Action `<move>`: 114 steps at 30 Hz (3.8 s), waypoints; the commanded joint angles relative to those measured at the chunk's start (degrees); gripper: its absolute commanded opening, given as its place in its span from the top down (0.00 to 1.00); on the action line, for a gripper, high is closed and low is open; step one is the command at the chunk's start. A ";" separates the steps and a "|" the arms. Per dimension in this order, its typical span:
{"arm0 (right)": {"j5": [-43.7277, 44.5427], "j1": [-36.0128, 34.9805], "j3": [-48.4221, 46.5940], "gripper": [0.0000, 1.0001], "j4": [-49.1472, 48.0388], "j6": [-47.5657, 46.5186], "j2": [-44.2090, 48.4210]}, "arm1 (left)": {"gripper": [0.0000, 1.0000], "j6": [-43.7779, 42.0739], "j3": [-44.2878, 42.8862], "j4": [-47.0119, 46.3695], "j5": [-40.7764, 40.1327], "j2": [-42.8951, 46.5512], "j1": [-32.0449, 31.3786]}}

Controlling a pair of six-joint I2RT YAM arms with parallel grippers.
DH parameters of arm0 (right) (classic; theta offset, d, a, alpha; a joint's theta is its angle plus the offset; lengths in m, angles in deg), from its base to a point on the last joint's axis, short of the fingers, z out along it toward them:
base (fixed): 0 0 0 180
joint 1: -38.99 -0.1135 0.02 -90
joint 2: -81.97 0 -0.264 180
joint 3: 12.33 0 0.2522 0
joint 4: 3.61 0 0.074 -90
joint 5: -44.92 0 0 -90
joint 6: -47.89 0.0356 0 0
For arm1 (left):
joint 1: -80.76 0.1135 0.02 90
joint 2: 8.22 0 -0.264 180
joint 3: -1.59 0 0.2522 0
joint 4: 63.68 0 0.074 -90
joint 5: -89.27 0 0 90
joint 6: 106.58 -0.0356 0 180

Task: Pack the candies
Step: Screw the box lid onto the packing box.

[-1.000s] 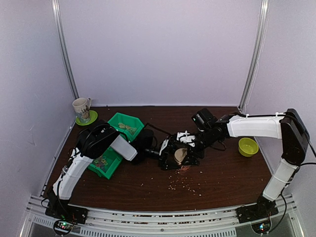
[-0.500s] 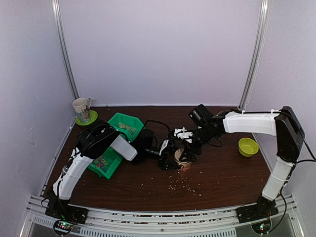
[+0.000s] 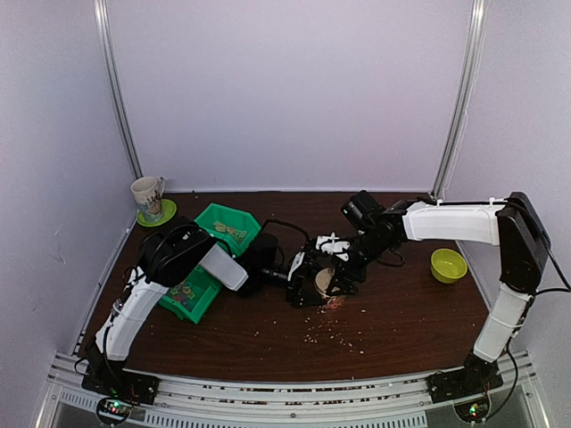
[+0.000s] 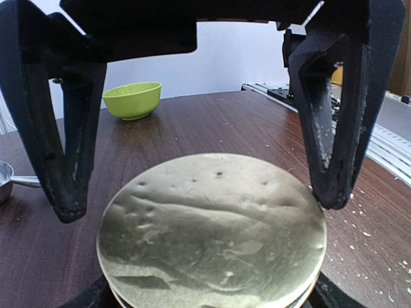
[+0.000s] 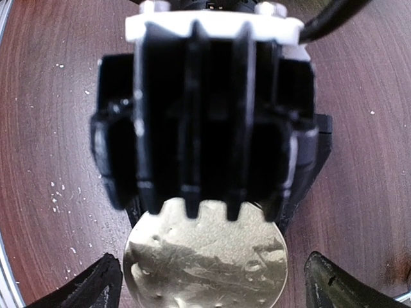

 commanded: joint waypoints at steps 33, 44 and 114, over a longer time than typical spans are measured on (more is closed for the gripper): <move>7.71 -1.14 1.80 0.19 -5.75 16.11 1.46 | 0.23 2.12 3.87 5.89 -14.66 -6.30 0.32; 19.54 -1.39 -0.22 0.18 -8.05 37.76 -0.76 | 0.24 3.96 4.00 10.60 -27.99 -4.33 0.32; 1.92 -3.51 3.59 0.01 -4.14 1.28 1.81 | 0.25 -17.79 1.56 26.67 3.28 -4.14 0.41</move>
